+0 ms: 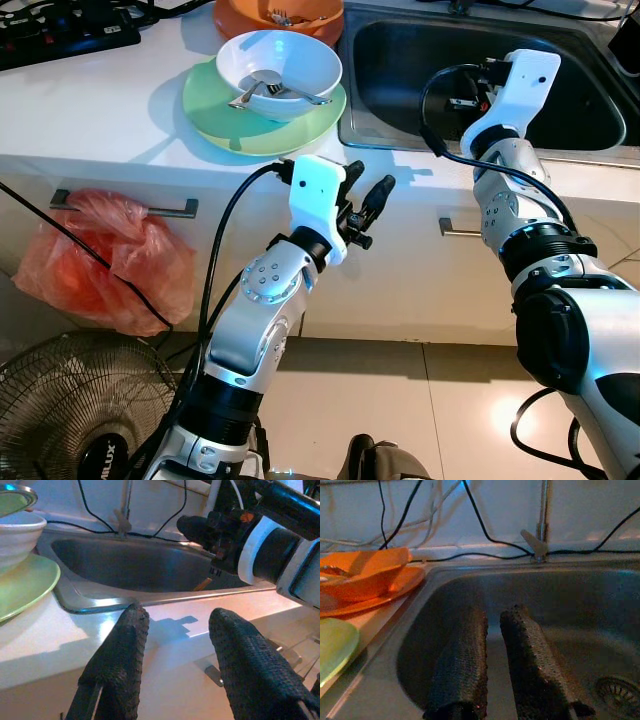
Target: Kitchen organization
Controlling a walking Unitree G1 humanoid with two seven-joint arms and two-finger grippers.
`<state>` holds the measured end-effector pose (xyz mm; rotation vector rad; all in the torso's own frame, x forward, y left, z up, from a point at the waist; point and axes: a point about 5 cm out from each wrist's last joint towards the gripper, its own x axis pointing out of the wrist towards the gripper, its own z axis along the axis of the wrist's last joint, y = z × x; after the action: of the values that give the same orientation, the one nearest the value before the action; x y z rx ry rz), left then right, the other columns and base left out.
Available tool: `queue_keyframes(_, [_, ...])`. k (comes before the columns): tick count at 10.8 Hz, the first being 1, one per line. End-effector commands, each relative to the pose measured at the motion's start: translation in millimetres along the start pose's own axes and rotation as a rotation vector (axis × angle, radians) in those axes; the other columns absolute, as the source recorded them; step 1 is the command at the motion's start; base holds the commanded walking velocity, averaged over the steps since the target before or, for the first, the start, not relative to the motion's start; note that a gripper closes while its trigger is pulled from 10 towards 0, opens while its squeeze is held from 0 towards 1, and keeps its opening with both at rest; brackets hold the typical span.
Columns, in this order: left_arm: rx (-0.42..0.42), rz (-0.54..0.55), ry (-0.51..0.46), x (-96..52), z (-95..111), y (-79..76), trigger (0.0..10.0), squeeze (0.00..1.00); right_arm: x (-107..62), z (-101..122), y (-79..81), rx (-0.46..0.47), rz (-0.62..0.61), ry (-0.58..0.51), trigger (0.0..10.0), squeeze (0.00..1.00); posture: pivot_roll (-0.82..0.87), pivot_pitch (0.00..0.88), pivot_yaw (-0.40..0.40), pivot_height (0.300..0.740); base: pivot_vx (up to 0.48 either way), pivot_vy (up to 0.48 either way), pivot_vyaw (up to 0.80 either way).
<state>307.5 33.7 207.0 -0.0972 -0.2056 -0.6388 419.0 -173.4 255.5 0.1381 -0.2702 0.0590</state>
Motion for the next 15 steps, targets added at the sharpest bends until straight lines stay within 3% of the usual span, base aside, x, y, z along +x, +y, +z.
queue_keyframes(1, [0.009, 0.001, -0.009, -0.7, 1.4, -2.2, 10.0, 0.0, 1.9, 10.9, -2.5, 0.004, -0.004, -0.055, 10.0, 0.0, 0.23, 0.185, -0.104, 0.74, 0.0, 0.0, 0.0])
queue_keyframes(2, [0.013, 0.005, -0.017, 0.1, 2.6, -1.4, 10.0, 0.0, 5.3, 30.1, -1.0, 0.06, 0.007, -0.151, 10.0, 0.0, 0.22, 0.184, -0.102, 0.74, 0.0, 0.0, 0.0])
queue_keyframes(3, [0.013, 0.005, -0.018, 0.3, 3.0, -1.3, 10.0, 0.0, 6.4, 36.7, -1.4, 0.081, 0.004, -0.18, 10.0, 0.0, 0.22, 0.186, -0.102, 0.74, 0.0, 0.0, 0.0])
queue_keyframes(5, [0.005, 0.005, -0.02, 1.7, 2.1, -3.7, 10.0, 0.0, 9.7, 64.0, -6.2, 0.029, 0.001, -0.275, 10.0, 0.0, 0.21, 0.195, -0.105, 0.74, 0.0, 0.0, 0.0])
queue_keyframes(6, [0.005, 0.007, -0.02, 1.8, 2.1, -3.8, 10.0, 0.0, 9.9, 66.9, -8.0, 0.026, -0.001, -0.281, 10.0, 0.0, 0.21, 0.2, -0.107, 0.74, 0.0, 0.0, 0.0])
queue_keyframes(9, [0.021, 0.026, -0.028, 0.9, 4.1, 0.9, 10.0, 0.0, 8.8, 62.3, 11.2, 0.143, 0.1, -0.291, 10.0, 0.0, 0.22, 0.207, -0.102, 0.74, 0.0, 0.0, 0.0])
queue_keyframes(11, [0.029, 0.052, -0.064, 0.9, 9.0, 2.9, 10.0, 0.0, 4.9, 54.1, 20.2, 0.345, 0.16, -0.267, 10.0, 0.0, 0.21, 0.208, -0.101, 0.74, 0.0, 0.0, 0.0])
queue_keyframes(13, [0.045, 0.078, -0.081, -0.4, 11.2, 6.9, 10.0, 0.0, -7.6, 41.6, 24.0, 0.406, 0.198, -0.259, 10.0, 0.0, 0.21, 0.21, -0.097, 0.74, 0.0, 0.0, 0.0])
queue_keyframes(15, [0.041, 0.092, -0.097, -2.2, 13.1, 10.0, 10.0, 0.0, -20.5, 29.6, 20.5, 0.523, 0.182, -0.244, 10.0, 0.0, 0.2, 0.213, -0.091, 0.74, 0.0, 0.0, 0.0])
